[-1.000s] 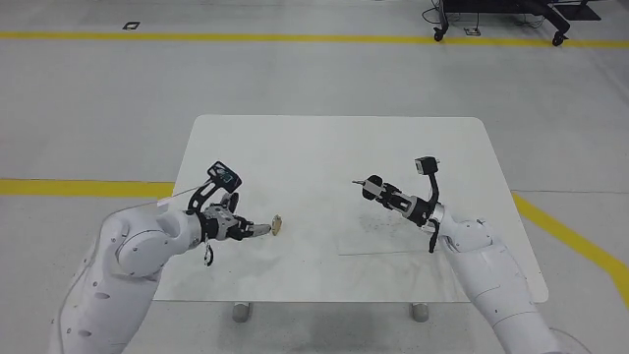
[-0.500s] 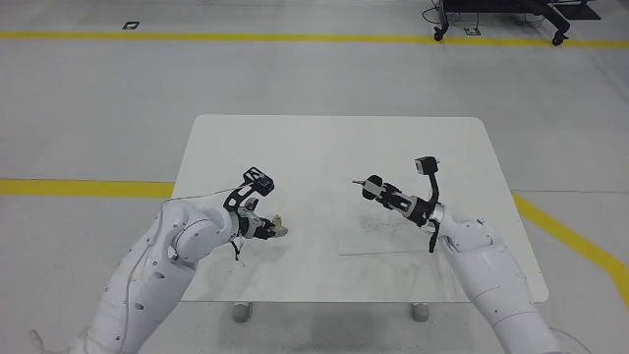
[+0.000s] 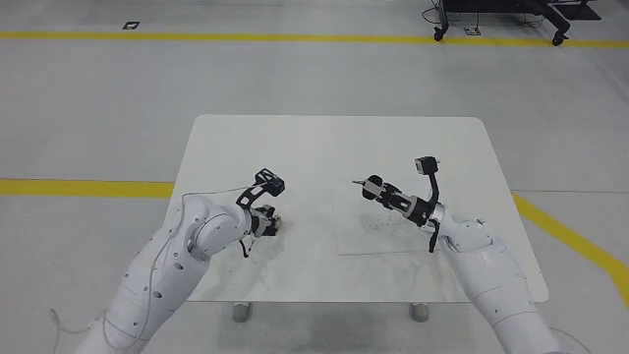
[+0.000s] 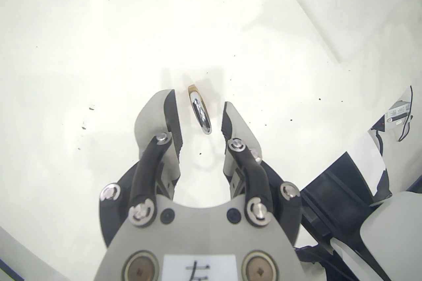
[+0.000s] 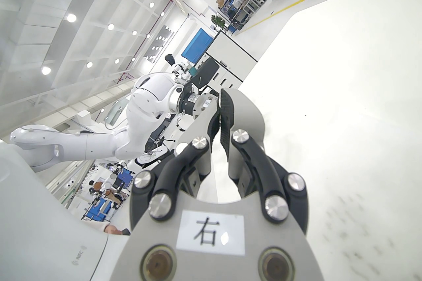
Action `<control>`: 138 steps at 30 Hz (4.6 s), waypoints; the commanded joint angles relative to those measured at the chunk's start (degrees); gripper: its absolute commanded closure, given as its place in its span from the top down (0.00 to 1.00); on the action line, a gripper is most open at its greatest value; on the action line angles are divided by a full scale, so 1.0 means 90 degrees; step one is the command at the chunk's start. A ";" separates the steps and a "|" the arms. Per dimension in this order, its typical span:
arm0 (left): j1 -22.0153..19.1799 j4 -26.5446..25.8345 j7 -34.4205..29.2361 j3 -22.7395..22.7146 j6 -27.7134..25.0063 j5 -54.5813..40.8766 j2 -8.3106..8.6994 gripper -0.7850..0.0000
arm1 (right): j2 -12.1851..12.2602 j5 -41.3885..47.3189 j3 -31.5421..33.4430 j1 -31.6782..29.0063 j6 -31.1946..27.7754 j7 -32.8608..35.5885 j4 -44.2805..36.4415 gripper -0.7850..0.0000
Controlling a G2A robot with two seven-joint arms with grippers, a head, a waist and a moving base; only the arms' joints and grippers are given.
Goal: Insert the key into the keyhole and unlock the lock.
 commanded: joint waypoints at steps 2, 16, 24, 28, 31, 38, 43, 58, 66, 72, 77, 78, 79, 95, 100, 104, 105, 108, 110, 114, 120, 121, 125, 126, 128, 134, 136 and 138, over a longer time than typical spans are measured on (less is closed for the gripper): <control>-0.0041 0.0038 -0.0018 0.0072 0.0063 0.0011 -0.0022 0.00 | 0.0000 0.0000 0.0000 0.0000 0.0000 0.0000 0.0000 0.00; -0.0157 0.0316 0.0483 0.0185 0.0166 -0.0096 -0.0106 0.00 | 0.0000 0.0000 0.0000 0.0000 0.0000 0.0000 0.0000 0.00; -0.0087 0.0534 0.1566 0.0053 0.0273 -0.0366 -0.0162 0.00 | 0.0000 0.0000 0.0000 0.0000 0.0000 0.0000 0.0000 0.00; 0.0184 0.0641 0.2611 -0.0421 -0.0309 -0.1312 -0.0137 0.00 | 0.0000 0.0000 0.0000 0.0000 0.0000 0.0000 0.0000 0.00; 0.0322 0.0751 0.2641 -0.0685 -0.1629 -0.1698 -0.0051 0.00 | 0.0000 0.0000 0.0000 0.0000 0.0000 0.0000 0.0000 0.00; 0.0272 0.0684 0.2495 -0.0688 -0.1828 -0.1287 -0.0017 0.00 | 0.0000 0.0000 0.0000 0.0000 0.0000 0.0000 0.0000 0.00; 0.0145 0.1277 0.2598 -0.0700 -0.2400 -0.3192 -0.0097 0.00 | -0.0026 0.0051 -0.0113 -0.0038 0.0116 -0.0120 -0.0136 0.00; -0.1470 0.4044 0.0382 0.0110 -0.2253 -0.7897 -0.0558 0.00 | -0.0331 0.0108 -0.0959 0.0345 -0.0057 -0.1384 0.0155 0.00; -0.1484 0.4369 0.0473 0.0230 0.0019 -0.8401 -0.0632 0.00 | -0.0333 -0.0479 -0.0920 0.0296 0.0286 -0.1892 -0.0050 0.00; -0.1969 0.4775 0.0200 0.0458 0.1813 -0.9386 -0.0892 0.00 | -0.0396 -0.1333 -0.0895 0.0028 0.0842 -0.3296 -0.0303 0.00; -0.2071 0.4902 0.0293 0.0463 0.1791 -0.9559 -0.0952 0.00 | -0.0395 -0.1756 -0.0787 -0.0162 0.1208 -0.3914 -0.0544 0.00; -0.2071 0.4902 0.0293 0.0463 0.1791 -0.9559 -0.0952 0.00 | -0.0395 -0.1756 -0.0787 -0.0162 0.1208 -0.3914 -0.0544 0.00; -0.2071 0.4902 0.0293 0.0463 0.1791 -0.9559 -0.0952 0.00 | -0.0395 -0.1756 -0.0787 -0.0162 0.1208 -0.3914 -0.0544 0.00; -0.1958 0.4563 0.2973 0.0646 0.1718 -0.9780 -0.1315 0.00 | -0.0570 -0.0327 -0.1172 -0.0362 0.3325 -0.3753 -0.1136 0.00; -0.2378 0.4814 0.3032 0.0932 0.1990 -0.9846 -0.1553 0.00 | -0.0551 -0.0611 -0.1100 -0.0936 0.3805 -0.4356 -0.2040 0.00; -0.2525 0.4961 0.3008 0.1047 0.2079 -0.9857 -0.1654 0.00 | -0.0531 -0.0651 -0.1058 -0.1309 0.4150 -0.4459 -0.2615 0.00; -0.2525 0.4961 0.3008 0.1047 0.2079 -0.9857 -0.1654 0.00 | -0.0531 -0.0651 -0.1058 -0.1309 0.4150 -0.4459 -0.2615 0.00; -0.2525 0.4961 0.3008 0.1047 0.2079 -0.9857 -0.1654 0.00 | -0.0531 -0.0651 -0.1058 -0.1309 0.4150 -0.4459 -0.2615 0.00; -0.2525 0.4961 0.3008 0.1047 0.2079 -0.9857 -0.1654 0.00 | -0.0531 -0.0651 -0.1058 -0.1309 0.4150 -0.4459 -0.2615 0.00; -0.2525 0.4961 0.3008 0.1047 0.2079 -0.9857 -0.1654 0.00 | -0.0531 -0.0651 -0.1058 -0.1309 0.4150 -0.4459 -0.2615 0.00; -0.2542 0.4507 0.3042 0.1088 0.1789 -0.9056 -0.1598 0.00 | -0.0583 -0.0466 -0.1223 -0.1267 0.4422 -0.4469 -0.2607 0.00; -0.2539 0.4485 0.3035 0.1099 0.1826 -0.8983 -0.1600 0.00 | -0.0607 -0.0505 -0.1292 -0.1250 0.4500 -0.4609 -0.2612 0.00; -0.2423 0.4415 0.2815 0.1057 0.1636 -0.9274 -0.1668 0.00 | -0.0724 -0.0229 -0.1511 -0.1308 0.4636 -0.5322 -0.2654 0.00; -0.2423 0.4408 0.2847 0.1073 0.1580 -0.9209 -0.1676 0.00 | -0.0743 -0.0215 -0.1577 -0.1347 0.4622 -0.5413 -0.2691 0.00; -0.2385 0.4377 0.2962 0.1085 0.1415 -0.9132 -0.1703 0.00 | -0.0790 -0.0386 -0.1725 -0.1464 0.4594 -0.5860 -0.2769 0.00; -0.2295 0.4282 0.3275 0.1064 0.1010 -0.8764 -0.1741 0.00 | -0.0917 -0.0698 -0.1972 -0.1631 0.4198 -0.6908 -0.2856 0.00; -0.2284 0.4258 0.3395 0.1056 0.0957 -0.8602 -0.1746 0.00 | -0.0934 -0.0649 -0.1958 -0.1650 0.4112 -0.6945 -0.2868 0.00; -0.2258 0.4217 0.3366 0.1048 0.0915 -0.8560 -0.1753 0.00 | -0.0944 -0.0645 -0.1935 -0.1658 0.4112 -0.6959 -0.2868 0.00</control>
